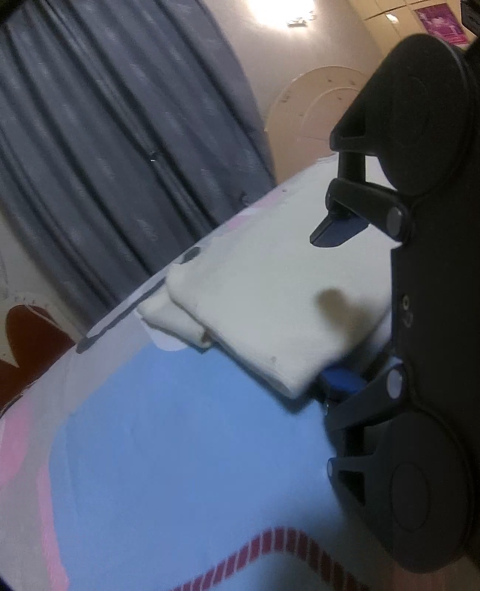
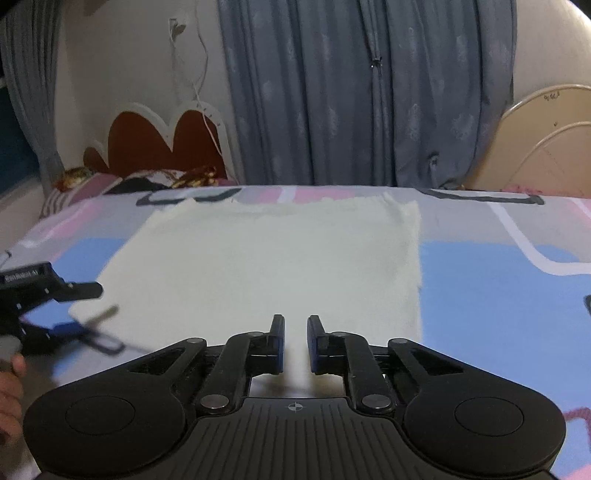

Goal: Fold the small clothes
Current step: 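Grasp the folded sweater end with the left gripper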

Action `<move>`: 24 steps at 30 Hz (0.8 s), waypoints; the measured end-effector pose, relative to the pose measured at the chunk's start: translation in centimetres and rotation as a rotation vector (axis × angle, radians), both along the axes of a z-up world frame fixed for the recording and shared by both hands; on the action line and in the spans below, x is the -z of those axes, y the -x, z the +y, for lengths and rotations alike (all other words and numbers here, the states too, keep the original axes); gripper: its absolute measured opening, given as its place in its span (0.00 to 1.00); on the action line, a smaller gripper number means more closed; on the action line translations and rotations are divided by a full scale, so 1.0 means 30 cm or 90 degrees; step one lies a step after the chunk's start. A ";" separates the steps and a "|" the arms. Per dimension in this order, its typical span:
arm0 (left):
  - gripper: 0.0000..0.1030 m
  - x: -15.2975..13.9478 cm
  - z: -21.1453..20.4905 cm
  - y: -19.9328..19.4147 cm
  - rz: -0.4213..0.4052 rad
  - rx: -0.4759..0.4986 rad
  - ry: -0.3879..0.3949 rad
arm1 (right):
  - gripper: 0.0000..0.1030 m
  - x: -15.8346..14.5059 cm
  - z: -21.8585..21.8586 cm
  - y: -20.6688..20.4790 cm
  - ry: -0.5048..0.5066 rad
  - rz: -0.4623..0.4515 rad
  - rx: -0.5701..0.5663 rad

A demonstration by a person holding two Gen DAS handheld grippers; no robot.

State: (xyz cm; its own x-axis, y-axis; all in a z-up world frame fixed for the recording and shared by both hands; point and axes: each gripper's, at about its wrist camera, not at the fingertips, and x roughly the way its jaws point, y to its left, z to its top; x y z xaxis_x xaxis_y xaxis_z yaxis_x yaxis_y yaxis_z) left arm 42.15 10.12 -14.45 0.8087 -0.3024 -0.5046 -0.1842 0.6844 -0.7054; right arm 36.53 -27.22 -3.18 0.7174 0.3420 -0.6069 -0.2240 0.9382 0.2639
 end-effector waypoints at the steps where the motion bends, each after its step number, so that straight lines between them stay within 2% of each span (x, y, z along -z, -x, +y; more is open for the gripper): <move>1: 0.64 0.001 -0.004 -0.016 -0.007 -0.005 0.000 | 0.11 0.006 0.008 -0.023 -0.007 0.003 0.000; 4: 0.66 0.004 -0.006 -0.058 -0.025 -0.014 0.000 | 0.11 0.029 0.035 -0.097 -0.030 0.007 0.006; 5: 0.62 0.006 -0.003 -0.072 -0.029 -0.017 0.009 | 0.09 0.036 0.043 -0.126 -0.041 0.008 0.009; 6: 0.56 0.009 -0.003 -0.084 -0.028 -0.017 0.011 | 0.02 0.044 0.052 -0.152 -0.050 0.010 0.009; 7: 0.50 0.010 -0.004 -0.091 -0.024 -0.018 0.008 | 0.00 0.048 0.059 -0.177 -0.057 0.013 0.010; 9: 0.35 0.022 -0.003 -0.099 -0.017 -0.031 0.008 | 0.00 0.059 0.077 -0.223 -0.071 0.012 0.010; 10: 0.31 0.025 0.000 -0.102 -0.014 -0.039 0.009 | 0.00 0.063 0.088 -0.244 -0.076 0.010 0.008; 12: 0.13 0.041 0.005 -0.110 -0.007 -0.056 0.023 | 0.00 0.070 0.112 -0.281 -0.083 0.007 0.001; 14: 0.07 0.056 0.012 -0.098 -0.003 -0.066 0.044 | 0.00 0.077 0.134 -0.308 -0.085 0.003 -0.005; 17: 0.06 0.040 0.008 -0.066 -0.025 -0.085 0.068 | 0.00 0.085 0.157 -0.335 -0.088 0.000 -0.015; 19: 0.11 0.026 -0.007 -0.041 -0.041 -0.090 0.079 | 0.00 0.092 0.165 -0.342 -0.087 -0.005 -0.022; 20: 0.29 0.030 -0.012 -0.027 -0.036 -0.102 0.093 | 0.00 0.101 0.171 -0.350 -0.088 -0.005 -0.025; 21: 0.41 0.036 -0.016 -0.012 -0.034 -0.113 0.102 | 0.00 0.109 0.175 -0.357 -0.091 -0.002 -0.027; 24: 0.41 0.046 -0.023 -0.001 -0.043 -0.116 0.097 | 0.00 0.122 0.185 -0.364 -0.094 0.003 -0.032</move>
State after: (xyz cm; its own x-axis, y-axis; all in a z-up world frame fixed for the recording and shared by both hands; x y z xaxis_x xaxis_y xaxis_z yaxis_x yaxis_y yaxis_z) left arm 42.18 9.42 -15.84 0.8871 -0.2163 -0.4078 -0.2444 0.5293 -0.8125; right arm 47.46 -21.68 -6.84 0.6942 0.4633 -0.5509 -0.2680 0.8767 0.3996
